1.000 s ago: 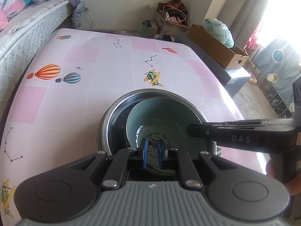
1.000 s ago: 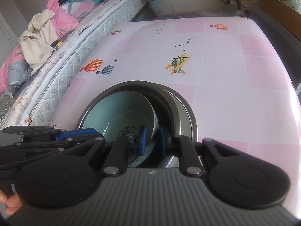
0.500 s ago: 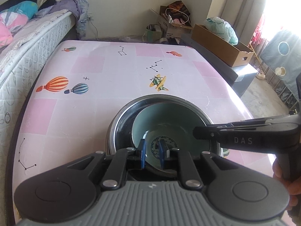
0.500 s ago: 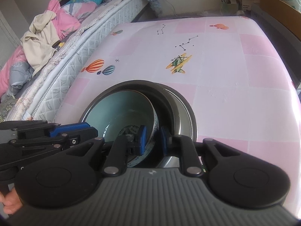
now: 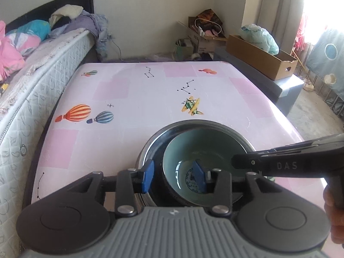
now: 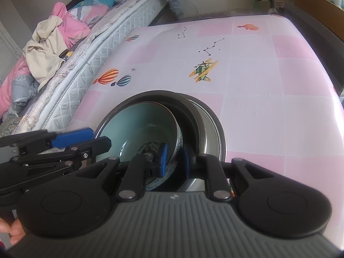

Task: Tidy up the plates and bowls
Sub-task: 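Open both grippers and lift them away from the steel bowl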

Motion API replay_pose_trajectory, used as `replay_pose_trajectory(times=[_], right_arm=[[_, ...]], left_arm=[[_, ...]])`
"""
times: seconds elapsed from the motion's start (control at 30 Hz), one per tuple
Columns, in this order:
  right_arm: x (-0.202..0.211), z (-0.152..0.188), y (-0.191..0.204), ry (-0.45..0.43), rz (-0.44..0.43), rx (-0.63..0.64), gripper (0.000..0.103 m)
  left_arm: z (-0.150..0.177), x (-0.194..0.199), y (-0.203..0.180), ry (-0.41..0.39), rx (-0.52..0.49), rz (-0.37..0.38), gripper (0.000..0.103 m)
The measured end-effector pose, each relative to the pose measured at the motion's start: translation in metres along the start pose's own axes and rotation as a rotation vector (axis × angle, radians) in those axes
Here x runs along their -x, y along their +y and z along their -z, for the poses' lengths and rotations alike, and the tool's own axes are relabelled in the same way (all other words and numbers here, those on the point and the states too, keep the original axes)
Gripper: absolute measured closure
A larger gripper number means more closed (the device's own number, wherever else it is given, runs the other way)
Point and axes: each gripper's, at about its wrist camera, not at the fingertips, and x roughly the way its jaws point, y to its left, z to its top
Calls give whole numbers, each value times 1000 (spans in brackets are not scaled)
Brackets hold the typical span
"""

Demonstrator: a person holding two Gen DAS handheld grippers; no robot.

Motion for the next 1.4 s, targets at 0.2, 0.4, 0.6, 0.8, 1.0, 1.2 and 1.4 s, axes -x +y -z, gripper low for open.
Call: replay_pose_trajectory(times=[0.2, 0.4, 0.6, 0.8, 1.0, 1.2, 1.4], right_arm=[[0, 3, -2, -2, -13, -21, 88], [1, 7, -4, -17, -28, -38, 87], [0, 9, -10, -30, -61, -51, 86], [-3, 6, -14, -33, -93, -59, 86], [-6, 4, -12, -34, -96, -54, 86], [-7, 5, -11, -32, -97, -59, 86], [-7, 7, -13, -36, -98, -67, 86]], left_arm=[[3, -15, 14, 78, 61, 54, 80], [7, -27, 25, 113, 102, 93, 84], [3, -28, 25, 102, 106, 72, 88], [1, -31, 28, 109, 126, 60, 88], [1, -32, 26, 120, 123, 54, 88], [1, -32, 24, 120, 121, 53, 87], [2, -32, 25, 118, 130, 65, 87]])
